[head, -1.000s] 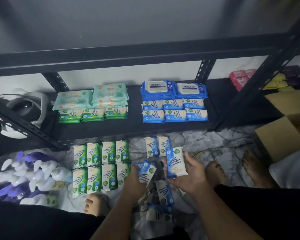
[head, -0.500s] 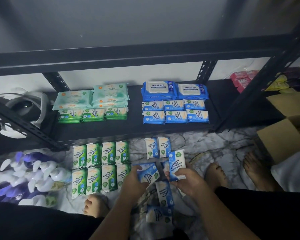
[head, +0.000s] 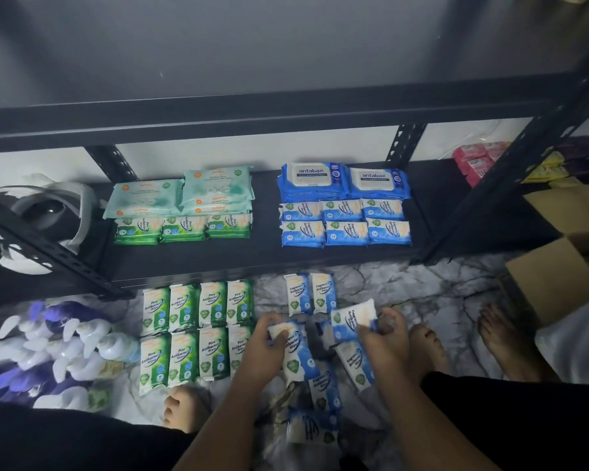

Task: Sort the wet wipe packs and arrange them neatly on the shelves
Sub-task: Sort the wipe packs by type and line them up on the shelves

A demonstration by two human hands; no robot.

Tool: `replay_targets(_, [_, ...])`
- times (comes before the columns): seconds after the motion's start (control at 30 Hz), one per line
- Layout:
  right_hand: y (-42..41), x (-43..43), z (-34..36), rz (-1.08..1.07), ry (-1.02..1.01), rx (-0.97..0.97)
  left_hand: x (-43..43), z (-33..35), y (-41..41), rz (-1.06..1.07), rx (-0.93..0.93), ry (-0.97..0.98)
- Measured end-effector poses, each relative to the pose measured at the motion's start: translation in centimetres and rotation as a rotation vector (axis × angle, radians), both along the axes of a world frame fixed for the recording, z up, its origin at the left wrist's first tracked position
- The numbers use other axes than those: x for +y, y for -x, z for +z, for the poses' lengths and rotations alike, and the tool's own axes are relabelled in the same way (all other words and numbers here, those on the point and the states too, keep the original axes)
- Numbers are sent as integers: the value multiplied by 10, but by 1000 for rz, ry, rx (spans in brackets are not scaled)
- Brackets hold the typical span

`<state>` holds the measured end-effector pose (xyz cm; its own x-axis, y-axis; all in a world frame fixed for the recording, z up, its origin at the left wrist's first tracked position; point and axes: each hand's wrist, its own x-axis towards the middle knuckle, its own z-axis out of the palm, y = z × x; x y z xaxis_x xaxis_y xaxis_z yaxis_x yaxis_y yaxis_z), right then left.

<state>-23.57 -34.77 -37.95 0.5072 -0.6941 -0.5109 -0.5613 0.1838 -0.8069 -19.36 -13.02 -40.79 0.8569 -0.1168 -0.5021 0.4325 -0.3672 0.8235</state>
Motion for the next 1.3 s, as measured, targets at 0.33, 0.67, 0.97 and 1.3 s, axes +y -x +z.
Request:
replay_targets(0.33, [3,4,72,117,-1,-70,-11,12,-7,10,134,63])
replay_targets(0.67, [-16,-2,13,118,-119,-27,-12,20,-34,109,119,273])
replay_targets(0.97, [-58,-17,-16,134,-157,-38,-23,9,-82,111,-11,79])
replay_targets(1.3, [-100,-44,-93,39,-125,22,-58,-61,-140,144,47,48])
